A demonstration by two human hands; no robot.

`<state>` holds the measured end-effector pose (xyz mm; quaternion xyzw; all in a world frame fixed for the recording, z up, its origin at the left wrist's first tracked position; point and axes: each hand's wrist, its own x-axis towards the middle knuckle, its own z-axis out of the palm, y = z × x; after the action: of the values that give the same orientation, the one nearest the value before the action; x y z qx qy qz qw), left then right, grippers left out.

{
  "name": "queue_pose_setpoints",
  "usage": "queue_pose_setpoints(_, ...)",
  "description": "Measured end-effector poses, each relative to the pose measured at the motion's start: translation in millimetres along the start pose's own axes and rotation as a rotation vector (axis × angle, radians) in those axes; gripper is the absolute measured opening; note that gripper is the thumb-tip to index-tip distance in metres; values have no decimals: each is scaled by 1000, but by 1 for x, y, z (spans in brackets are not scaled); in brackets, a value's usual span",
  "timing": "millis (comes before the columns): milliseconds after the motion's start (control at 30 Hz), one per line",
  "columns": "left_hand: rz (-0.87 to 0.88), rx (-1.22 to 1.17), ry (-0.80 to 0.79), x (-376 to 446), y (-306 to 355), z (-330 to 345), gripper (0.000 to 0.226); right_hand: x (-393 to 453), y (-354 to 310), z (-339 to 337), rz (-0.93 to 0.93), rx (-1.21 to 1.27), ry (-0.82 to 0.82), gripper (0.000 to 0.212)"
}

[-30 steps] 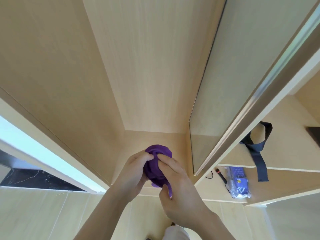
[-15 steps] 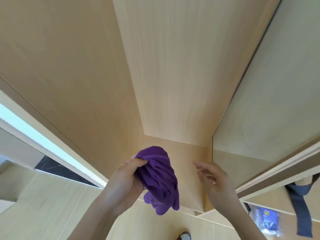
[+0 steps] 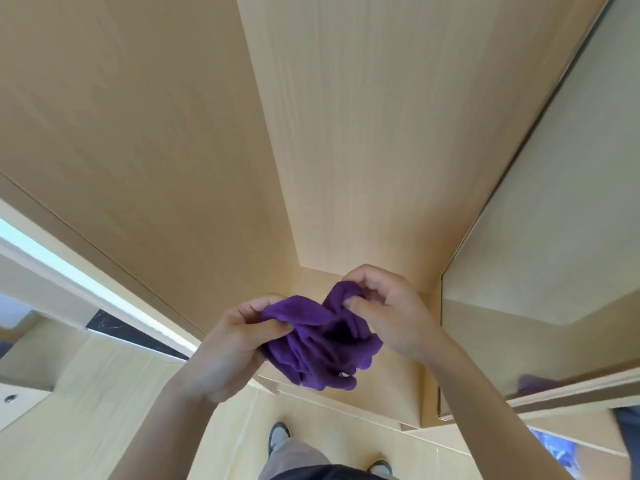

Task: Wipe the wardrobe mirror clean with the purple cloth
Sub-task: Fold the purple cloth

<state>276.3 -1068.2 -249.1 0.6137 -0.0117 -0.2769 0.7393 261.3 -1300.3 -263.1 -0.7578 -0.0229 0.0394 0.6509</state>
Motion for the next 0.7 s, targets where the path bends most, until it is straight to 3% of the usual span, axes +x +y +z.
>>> queue_pose_setpoints(100,-31,112,-43,16,2,-5,15,11,-19,-1,-32,-96,-7,24)
queue_pose_setpoints(367,-25,595,-174,49,17,-5,38,42,-54,13,-92,-278,0,37)
queue_pose_setpoints(500,-80,565,-259,63,27,-2,36,69,-53,33,-69,-312,30,41)
queue_pose_setpoints(633,-180,305,-163,75,40,-11,20,90,-43,51,-20,-374,69,34)
queue_pose_setpoints(700,-214,178,-137,78,46,-18,32,94,-33,53,22,-332,156,30)
